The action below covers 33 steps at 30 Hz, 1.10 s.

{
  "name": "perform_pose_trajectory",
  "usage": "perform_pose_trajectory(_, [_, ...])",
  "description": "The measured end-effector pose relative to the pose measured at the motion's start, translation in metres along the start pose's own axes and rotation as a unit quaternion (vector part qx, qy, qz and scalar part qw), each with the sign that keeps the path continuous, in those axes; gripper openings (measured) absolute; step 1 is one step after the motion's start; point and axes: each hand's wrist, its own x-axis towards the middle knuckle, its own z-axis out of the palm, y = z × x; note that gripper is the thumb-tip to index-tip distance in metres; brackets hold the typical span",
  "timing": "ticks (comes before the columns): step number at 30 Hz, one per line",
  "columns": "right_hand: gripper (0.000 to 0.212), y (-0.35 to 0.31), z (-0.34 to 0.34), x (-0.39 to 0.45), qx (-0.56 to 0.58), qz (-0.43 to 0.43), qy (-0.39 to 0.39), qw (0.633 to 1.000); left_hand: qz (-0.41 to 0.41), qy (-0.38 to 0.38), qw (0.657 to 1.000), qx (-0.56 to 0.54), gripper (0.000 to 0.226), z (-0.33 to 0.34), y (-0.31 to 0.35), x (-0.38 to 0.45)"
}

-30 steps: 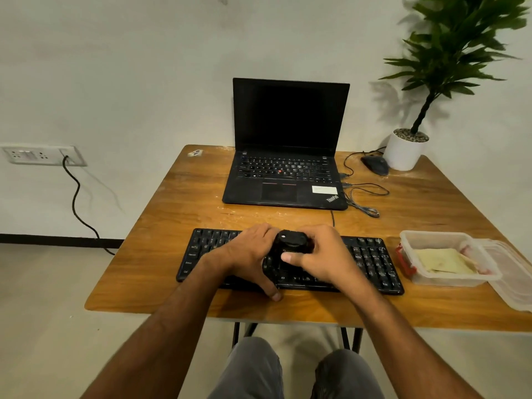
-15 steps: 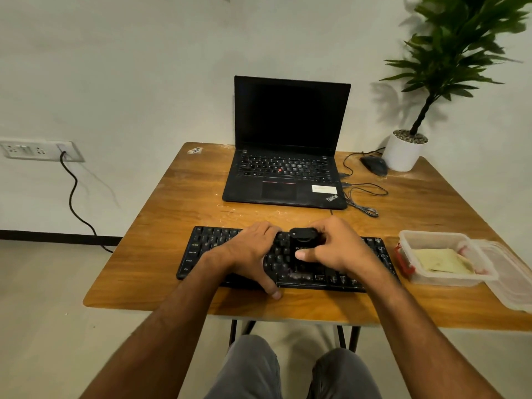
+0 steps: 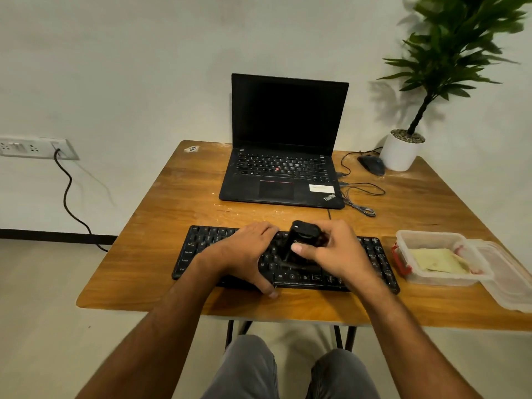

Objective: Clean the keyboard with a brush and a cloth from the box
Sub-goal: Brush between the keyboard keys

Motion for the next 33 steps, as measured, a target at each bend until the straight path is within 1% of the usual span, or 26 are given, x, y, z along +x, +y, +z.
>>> perform_pose_trajectory(3, [0.022, 0.004, 0.013, -0.003, -0.018, -0.029, -0.036, 0.999, 0.018, 0.021, 1.000, 0.010, 0.129, 0.001, 0.001, -0.009])
perform_pose_trajectory(5, [0.024, 0.006, 0.008, -0.003, -0.065, -0.021, -0.035, 0.997, 0.025, 0.033, 0.999, 0.024, 0.129, 0.002, 0.001, -0.013])
perform_pose_trajectory(8, [0.025, 0.006, -0.010, -0.002, -0.114, -0.006, -0.032, 0.993, 0.021, 0.027, 0.998, 0.048, 0.131, 0.001, 0.002, -0.016])
perform_pose_trajectory(9, [0.024, 0.004, -0.013, -0.003, -0.114, -0.012, -0.021, 0.993, 0.023, 0.028, 0.998, 0.048, 0.130, 0.000, 0.003, -0.016])
perform_pose_trajectory(11, [0.024, -0.001, -0.007, -0.003, -0.057, -0.033, -0.008, 0.998, 0.031, 0.036, 0.998, 0.035, 0.126, -0.002, 0.004, -0.017])
perform_pose_trajectory(13, [0.023, -0.001, 0.007, -0.003, -0.020, -0.044, -0.030, 0.998, 0.044, 0.041, 0.998, 0.021, 0.119, -0.003, 0.004, -0.016])
perform_pose_trajectory(16, [0.023, 0.002, 0.017, -0.007, -0.044, -0.047, -0.049, 0.997, 0.046, 0.038, 0.998, 0.032, 0.120, -0.002, 0.005, -0.017])
perform_pose_trajectory(19, [0.027, 0.003, 0.000, -0.009, -0.111, -0.012, -0.069, 0.991, 0.025, 0.021, 0.999, 0.043, 0.126, -0.001, 0.004, -0.017])
perform_pose_trajectory(21, [0.028, 0.003, -0.011, -0.009, -0.139, -0.003, -0.068, 0.988, 0.021, 0.019, 0.999, 0.045, 0.130, 0.001, 0.004, -0.016])
perform_pose_trajectory(22, [0.027, 0.002, -0.011, -0.008, -0.137, -0.011, -0.056, 0.989, 0.019, 0.017, 0.999, 0.041, 0.130, 0.001, 0.003, -0.015])
perform_pose_trajectory(24, [0.024, -0.002, -0.004, -0.006, -0.094, -0.037, -0.036, 0.994, 0.019, 0.019, 0.999, 0.027, 0.127, 0.001, 0.001, -0.013])
perform_pose_trajectory(27, [0.023, -0.007, 0.016, -0.007, -0.056, -0.055, -0.061, 0.995, 0.027, 0.029, 0.999, 0.016, 0.122, 0.002, -0.001, -0.010])
perform_pose_trajectory(31, [0.026, 0.001, 0.004, -0.009, -0.108, -0.009, -0.098, 0.989, 0.012, 0.012, 0.999, 0.035, 0.130, 0.003, -0.001, -0.010])
perform_pose_trajectory(33, [0.025, 0.003, -0.010, -0.011, -0.116, -0.002, -0.088, 0.989, 0.011, 0.017, 0.999, 0.037, 0.131, 0.003, -0.001, -0.010])
